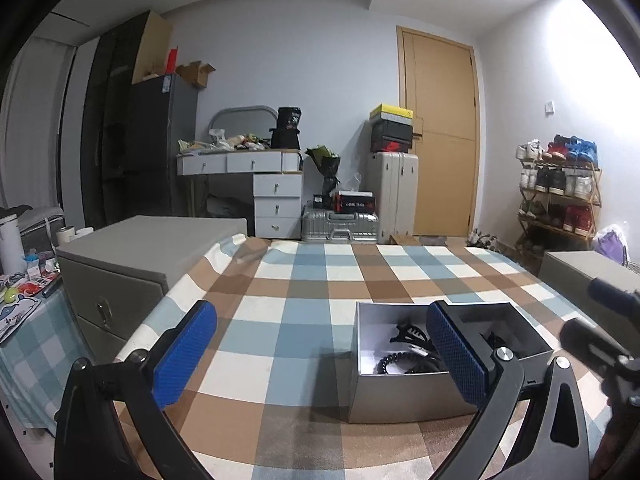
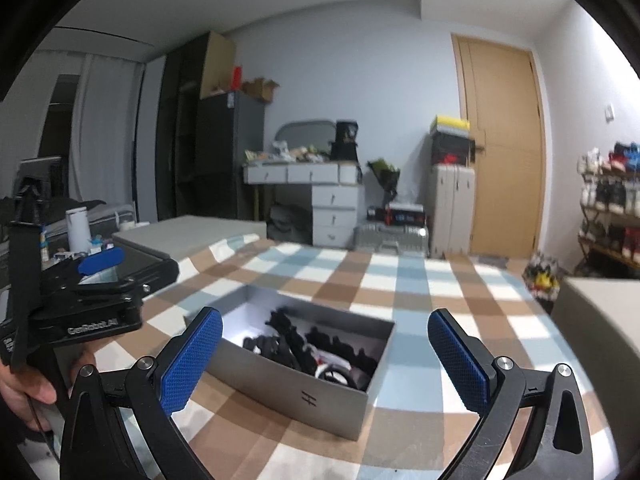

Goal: Organize jewelry

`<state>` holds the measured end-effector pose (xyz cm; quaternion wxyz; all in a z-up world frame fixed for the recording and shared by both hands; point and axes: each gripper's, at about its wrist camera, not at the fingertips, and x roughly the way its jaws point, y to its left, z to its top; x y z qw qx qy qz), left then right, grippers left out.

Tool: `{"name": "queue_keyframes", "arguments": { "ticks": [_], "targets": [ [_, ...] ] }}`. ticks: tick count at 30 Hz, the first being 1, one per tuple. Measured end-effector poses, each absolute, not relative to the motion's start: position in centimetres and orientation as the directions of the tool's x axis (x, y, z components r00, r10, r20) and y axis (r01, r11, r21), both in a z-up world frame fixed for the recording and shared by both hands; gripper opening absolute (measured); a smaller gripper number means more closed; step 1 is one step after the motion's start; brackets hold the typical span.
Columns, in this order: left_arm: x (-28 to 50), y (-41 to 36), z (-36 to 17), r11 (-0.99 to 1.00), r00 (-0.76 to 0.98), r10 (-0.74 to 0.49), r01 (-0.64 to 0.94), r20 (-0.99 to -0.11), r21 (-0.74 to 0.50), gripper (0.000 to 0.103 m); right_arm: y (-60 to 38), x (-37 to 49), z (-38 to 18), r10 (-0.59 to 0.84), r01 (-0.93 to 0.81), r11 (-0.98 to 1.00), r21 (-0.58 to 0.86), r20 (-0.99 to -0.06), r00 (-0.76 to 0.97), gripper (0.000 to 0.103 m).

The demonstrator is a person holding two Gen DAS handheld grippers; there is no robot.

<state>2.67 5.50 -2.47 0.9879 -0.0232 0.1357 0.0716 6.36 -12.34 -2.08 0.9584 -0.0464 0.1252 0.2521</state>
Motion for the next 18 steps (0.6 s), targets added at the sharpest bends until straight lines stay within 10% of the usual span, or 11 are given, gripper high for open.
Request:
{"name": "queue_keyframes", "arguments": {
  "ticks": [18],
  "targets": [
    [2.38,4.77,-2.4,0.991,0.943,0.13,-0.136,-0.305,0.003,0.102,-12.32,6.59,-2.41,0.467,-0.491,0.871,-0.018,-0.284,0.838,0.103]
  ]
}}
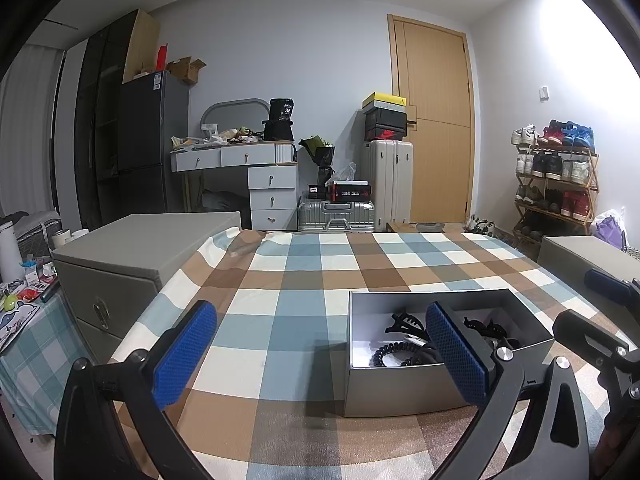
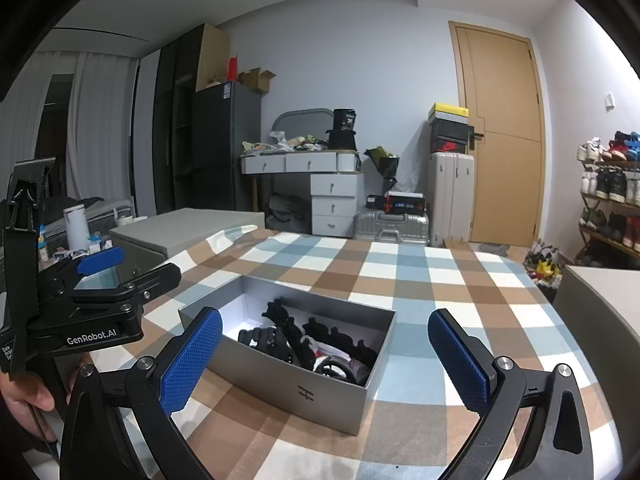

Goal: Organize jewelry

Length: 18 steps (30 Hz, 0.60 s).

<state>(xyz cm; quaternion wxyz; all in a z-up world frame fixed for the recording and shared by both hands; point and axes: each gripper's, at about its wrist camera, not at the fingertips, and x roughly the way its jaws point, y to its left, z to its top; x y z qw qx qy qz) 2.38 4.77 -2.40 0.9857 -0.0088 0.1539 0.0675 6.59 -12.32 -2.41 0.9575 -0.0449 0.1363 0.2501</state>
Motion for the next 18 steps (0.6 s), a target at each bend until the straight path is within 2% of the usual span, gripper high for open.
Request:
{"name": "queue_keyframes", "arguments": {
  "ticks": [18],
  "targets": [
    [2.39,4.76,-2.39,0.991,0.944,0.131,-0.136,-0.304,0.003,0.102,-12.39,6.77,-2.45,0.468,-0.492,0.87,-0.01,-0.293,0.834,0.103]
  ]
}}
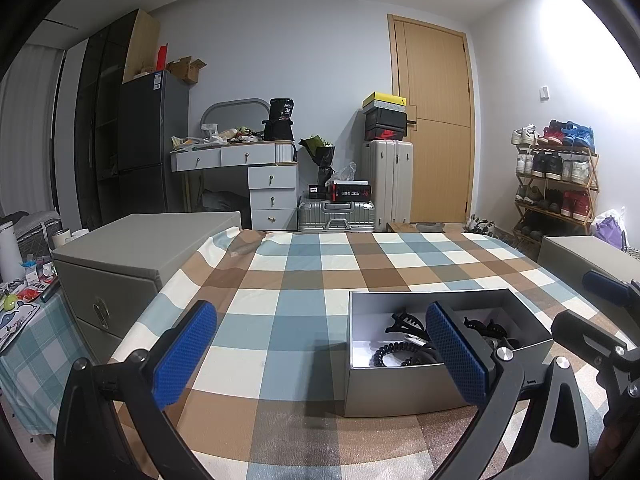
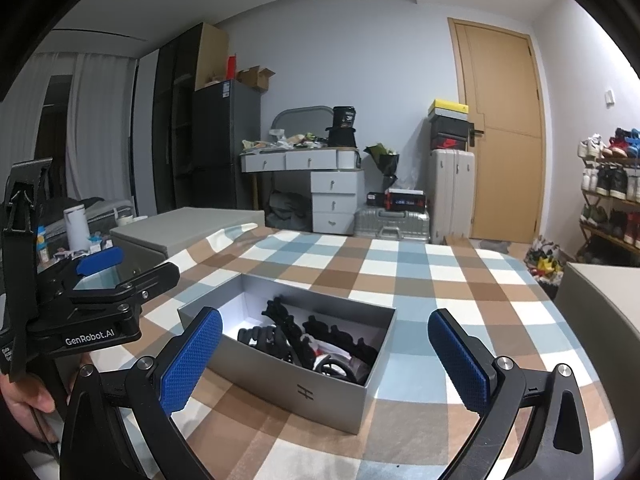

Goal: Organize jewelry

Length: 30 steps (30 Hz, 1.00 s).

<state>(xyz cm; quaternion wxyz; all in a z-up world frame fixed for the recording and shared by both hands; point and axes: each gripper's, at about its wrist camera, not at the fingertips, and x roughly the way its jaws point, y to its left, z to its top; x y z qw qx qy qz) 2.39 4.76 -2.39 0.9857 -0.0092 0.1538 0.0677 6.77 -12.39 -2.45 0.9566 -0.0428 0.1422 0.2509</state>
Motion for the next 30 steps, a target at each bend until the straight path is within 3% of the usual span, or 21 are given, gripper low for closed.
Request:
{"name": "queue_keyframes", "arguments": {
  "ticks": [30],
  "targets": [
    [2.36,4.75,-2.32,0.991,0.943,0.132,-0.137,-0.305,0.003,0.102,-12.56,6.84,-2.4,0.468,-0.491,0.871,-0.011,-0.287,0.836,0.103]
  ]
}}
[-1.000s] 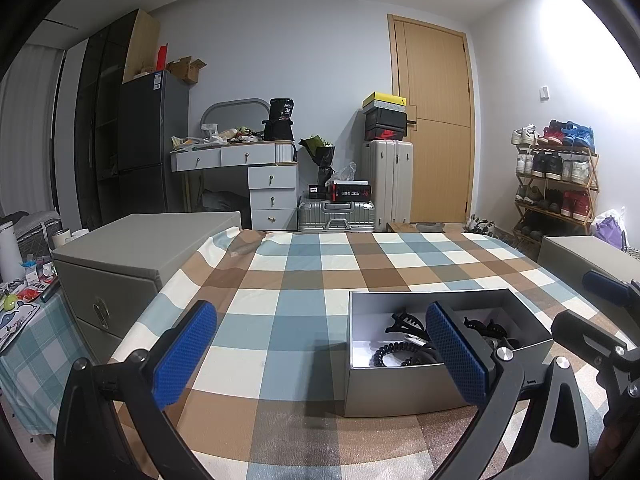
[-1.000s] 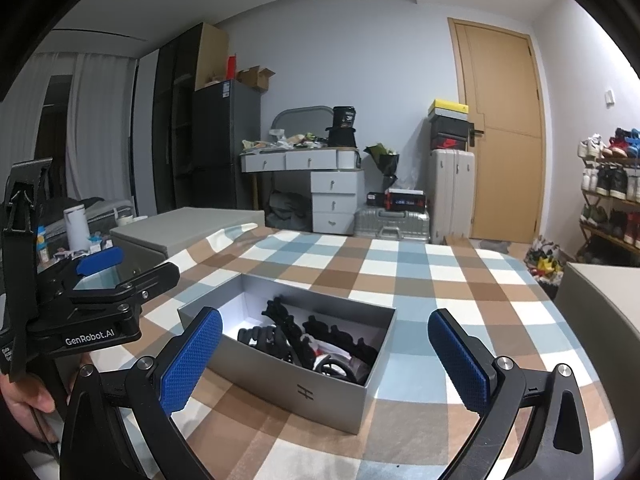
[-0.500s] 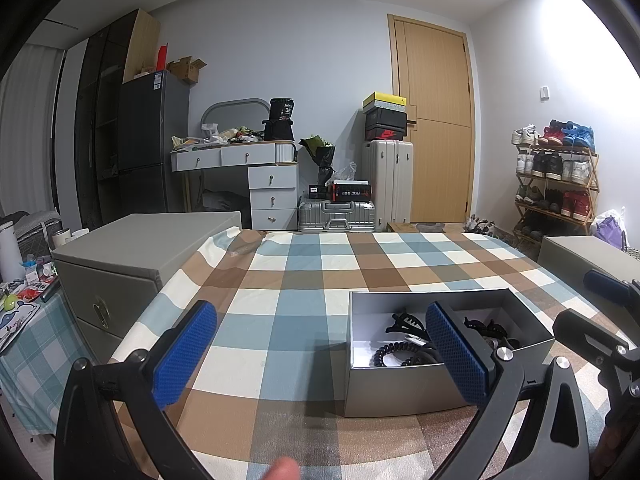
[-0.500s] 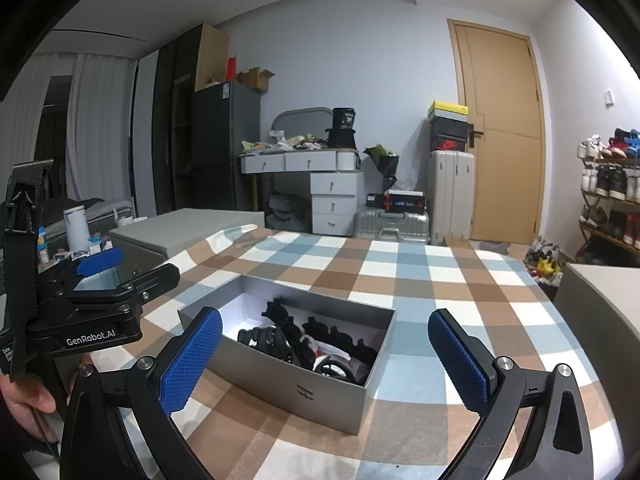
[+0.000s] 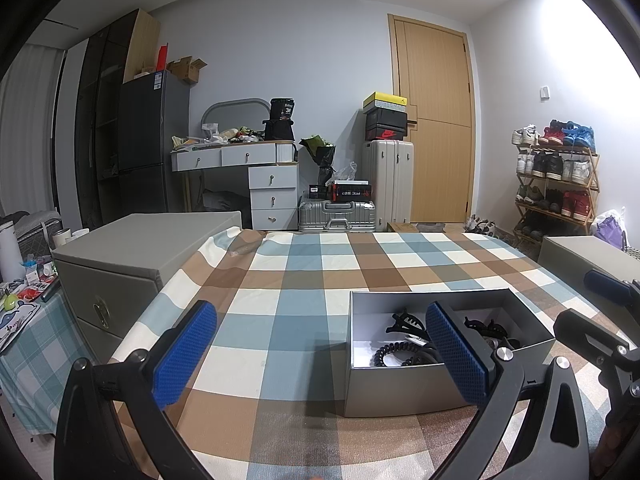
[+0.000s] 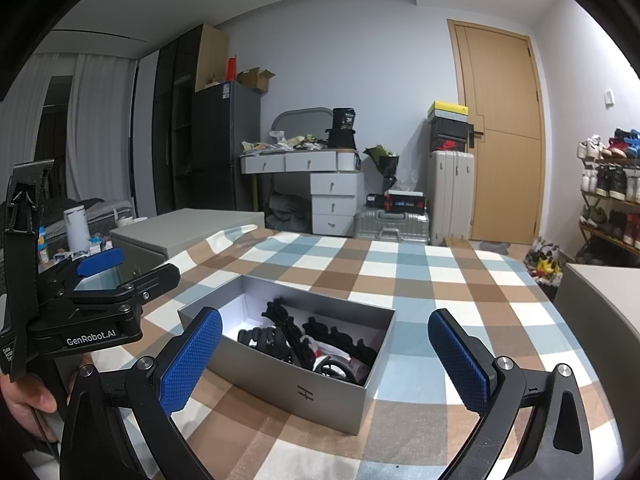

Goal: Organize jewelry

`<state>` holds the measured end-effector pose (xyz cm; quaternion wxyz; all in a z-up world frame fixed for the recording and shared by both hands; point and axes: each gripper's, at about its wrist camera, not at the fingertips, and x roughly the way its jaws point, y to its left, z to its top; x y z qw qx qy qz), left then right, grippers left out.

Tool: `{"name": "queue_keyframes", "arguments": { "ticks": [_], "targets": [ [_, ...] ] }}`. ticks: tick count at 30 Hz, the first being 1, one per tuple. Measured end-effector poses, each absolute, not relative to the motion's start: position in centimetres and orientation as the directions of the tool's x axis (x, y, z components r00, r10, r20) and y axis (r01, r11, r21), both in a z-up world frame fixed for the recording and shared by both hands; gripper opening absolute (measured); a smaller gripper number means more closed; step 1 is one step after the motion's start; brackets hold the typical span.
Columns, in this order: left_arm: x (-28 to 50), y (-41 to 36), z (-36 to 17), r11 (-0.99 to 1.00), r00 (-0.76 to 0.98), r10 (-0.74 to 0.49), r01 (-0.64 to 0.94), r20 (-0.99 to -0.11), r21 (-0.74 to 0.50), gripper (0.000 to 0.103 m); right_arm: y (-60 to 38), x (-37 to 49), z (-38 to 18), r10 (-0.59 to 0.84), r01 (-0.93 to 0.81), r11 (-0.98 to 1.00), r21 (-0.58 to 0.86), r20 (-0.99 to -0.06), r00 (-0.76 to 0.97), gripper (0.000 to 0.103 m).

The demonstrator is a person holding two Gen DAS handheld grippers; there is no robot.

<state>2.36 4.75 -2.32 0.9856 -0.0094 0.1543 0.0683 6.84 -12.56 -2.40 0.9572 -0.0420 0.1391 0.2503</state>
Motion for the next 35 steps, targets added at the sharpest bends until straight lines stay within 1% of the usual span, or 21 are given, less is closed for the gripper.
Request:
{"name": "queue_keyframes", "arguments": {
  "ticks": [35],
  "targets": [
    [2.49,4.78,-2.49,0.99,0.942,0.135,-0.141,-0.307,0.001,0.102,-12.52,6.75,-2.41,0.467,-0.491,0.871,-0.014,-0.285,0.837,0.103]
  ]
}}
